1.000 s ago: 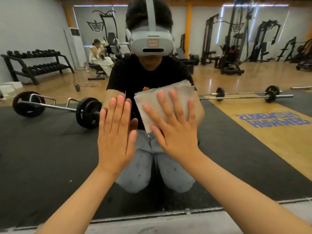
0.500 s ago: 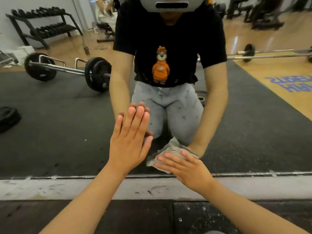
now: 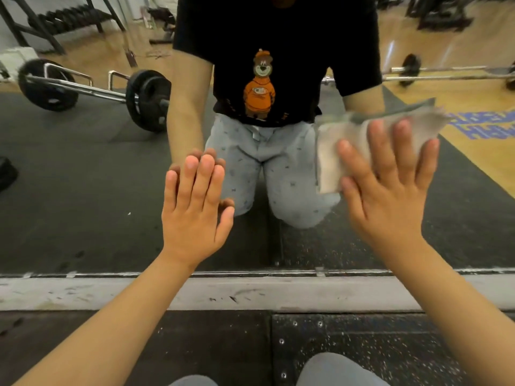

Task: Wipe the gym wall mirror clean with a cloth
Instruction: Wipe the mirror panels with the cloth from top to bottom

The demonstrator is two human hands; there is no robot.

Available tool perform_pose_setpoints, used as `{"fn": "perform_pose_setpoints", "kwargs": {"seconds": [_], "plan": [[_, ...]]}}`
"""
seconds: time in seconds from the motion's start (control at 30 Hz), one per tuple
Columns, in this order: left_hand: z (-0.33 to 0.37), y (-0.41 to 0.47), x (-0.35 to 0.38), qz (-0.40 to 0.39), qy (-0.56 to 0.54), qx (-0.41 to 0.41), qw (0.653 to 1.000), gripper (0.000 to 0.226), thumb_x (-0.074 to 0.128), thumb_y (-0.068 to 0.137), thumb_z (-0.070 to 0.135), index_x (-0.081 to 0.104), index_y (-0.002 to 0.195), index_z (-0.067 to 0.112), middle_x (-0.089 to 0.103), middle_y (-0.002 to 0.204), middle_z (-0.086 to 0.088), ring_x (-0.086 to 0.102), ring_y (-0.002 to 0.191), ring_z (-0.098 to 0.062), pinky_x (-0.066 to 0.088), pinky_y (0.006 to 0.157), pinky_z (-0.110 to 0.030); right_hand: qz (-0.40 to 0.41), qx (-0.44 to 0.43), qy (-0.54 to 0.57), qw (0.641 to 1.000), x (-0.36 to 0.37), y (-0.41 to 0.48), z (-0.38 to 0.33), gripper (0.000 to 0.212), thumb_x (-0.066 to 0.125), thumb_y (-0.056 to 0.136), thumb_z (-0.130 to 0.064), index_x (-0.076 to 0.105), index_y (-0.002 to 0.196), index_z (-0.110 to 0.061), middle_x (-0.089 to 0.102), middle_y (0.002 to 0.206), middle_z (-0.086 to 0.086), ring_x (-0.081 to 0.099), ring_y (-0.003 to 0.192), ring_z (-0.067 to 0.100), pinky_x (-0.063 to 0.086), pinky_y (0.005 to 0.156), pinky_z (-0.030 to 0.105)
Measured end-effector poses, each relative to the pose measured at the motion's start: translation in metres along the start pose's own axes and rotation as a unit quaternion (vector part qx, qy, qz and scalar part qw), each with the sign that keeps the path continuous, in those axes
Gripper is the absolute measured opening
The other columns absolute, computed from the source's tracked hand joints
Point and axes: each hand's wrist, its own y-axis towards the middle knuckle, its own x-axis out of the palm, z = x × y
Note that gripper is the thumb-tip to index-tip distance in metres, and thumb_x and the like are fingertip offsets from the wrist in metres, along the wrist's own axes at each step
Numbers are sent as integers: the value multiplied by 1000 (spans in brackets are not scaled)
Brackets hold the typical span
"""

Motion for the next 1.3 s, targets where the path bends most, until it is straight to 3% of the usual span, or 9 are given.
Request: {"fn": "perform_pose_setpoints", "kwargs": {"seconds": [0.13, 0.27, 0.4, 0.53, 0.73, 0.9, 1.03, 1.13, 1.3], "plan": [[0, 0, 0, 2, 2, 0, 1000, 80, 38, 96, 34, -10, 157, 14, -21, 164, 1, -17, 151, -18, -10, 123, -40, 40, 92, 20, 995, 15, -11, -29, 55, 24, 106, -36, 7, 158, -34, -16, 164, -10, -14, 152, 17, -11, 122, 45], [0, 0, 0, -1, 7, -3, 1000, 80, 37, 96, 33, -12, 156, 15, -23, 163, 2, -18, 151, -18, -10, 123, -40, -52, -10, 16, 998, 46, -116, -47, 64, 39, 101, -35, 10, 158, -35, -8, 167, -4, -10, 153, 19, -12, 122, 46], [-1, -1, 0, -8, 7, -5, 1000, 76, 33, 99, 36, -13, 156, 15, -24, 163, 3, -20, 151, -17, -11, 123, -40, -133, -138, -4, 981, 49, -199, -13, 72, 51, 92, -29, 21, 157, -37, 11, 165, -12, 8, 152, 9, -4, 123, 40], [0, 0, 0, -13, 13, -7, 1000, 75, 31, 100, 36, -15, 156, 16, -26, 162, 3, -21, 150, -18, -12, 122, -41, -158, -101, 44, 981, 33, -197, 10, 65, 44, 97, -27, 20, 157, -35, 17, 162, -16, 17, 149, 6, 0, 123, 39], [9, 2, -17, -64, -1, -25, 998, 79, 34, 99, 36, -16, 155, 11, -27, 162, -2, -22, 150, -21, -12, 122, -43, -73, 58, 41, 995, 15, -115, 10, 55, 30, 107, -32, 9, 158, -33, -7, 166, -7, -8, 153, 17, -10, 122, 47], [1, 5, -40, -91, 22, 2, 996, 81, 42, 95, 45, 8, 158, 6, 5, 166, -11, 2, 153, -26, 3, 125, -43, -5, 111, 58, 992, -20, 14, 26, 56, 24, 106, -43, 2, 158, -37, -18, 164, -10, -15, 152, 18, -11, 120, 50], [-6, 49, -72, -69, 23, 66, 995, 54, 34, 102, 40, 38, 144, 7, 33, 152, -13, 23, 145, -27, 8, 123, -39, 23, 111, 41, 993, -47, 91, 36, 56, 30, 105, -45, 16, 157, -30, 2, 166, 2, -12, 152, 19, -7, 121, 52], [-21, 116, -92, -27, 25, 97, 995, 56, 40, 98, 34, 35, 147, 8, 31, 156, -11, 24, 146, -27, 14, 121, -43, 50, 102, 22, 993, -67, 149, 48, 57, 34, 104, -48, 26, 155, -24, 19, 163, 12, 1, 153, 26, -2, 121, 54], [-39, 214, -126, -4, 25, 72, 997, 62, 38, 100, 34, 27, 155, 8, 18, 164, -13, 14, 152, -28, 12, 124, -46, 78, 95, -25, 992, -106, 247, 76, 66, 25, 101, -58, 25, 157, -24, 19, 164, 12, 12, 151, 33, 3, 121, 54]]}}
